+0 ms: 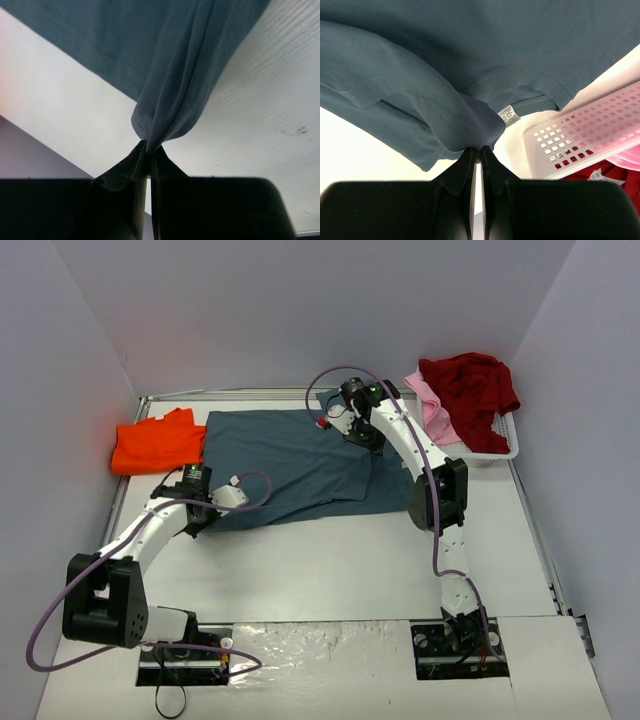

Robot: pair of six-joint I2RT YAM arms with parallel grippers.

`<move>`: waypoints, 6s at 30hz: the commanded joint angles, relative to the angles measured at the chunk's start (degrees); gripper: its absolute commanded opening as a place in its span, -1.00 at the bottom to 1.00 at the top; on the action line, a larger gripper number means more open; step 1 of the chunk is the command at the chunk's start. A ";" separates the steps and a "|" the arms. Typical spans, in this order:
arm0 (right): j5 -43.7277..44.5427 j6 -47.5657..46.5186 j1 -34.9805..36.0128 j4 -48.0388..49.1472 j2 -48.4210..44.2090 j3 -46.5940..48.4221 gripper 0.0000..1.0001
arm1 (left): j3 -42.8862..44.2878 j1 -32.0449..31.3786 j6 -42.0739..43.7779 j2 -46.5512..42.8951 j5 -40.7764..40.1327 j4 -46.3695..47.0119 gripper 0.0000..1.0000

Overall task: Fold and stack the t-shirts
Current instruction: Fold the flattened tshirt in 1/3 of the way

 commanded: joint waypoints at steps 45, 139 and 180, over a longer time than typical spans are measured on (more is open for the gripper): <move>4.74 0.67 -1.61 -1.02 1.88 3.41 -1.00 | 10.63 1.70 10.24 15.29 1.41 -4.45 -0.95; 7.11 1.90 -2.75 0.91 4.26 1.31 -1.00 | 13.71 1.70 4.35 15.37 0.80 -5.77 -0.44; 8.34 2.07 -3.02 1.00 5.84 1.75 -1.00 | 15.56 1.70 4.70 14.14 0.80 -7.53 -0.46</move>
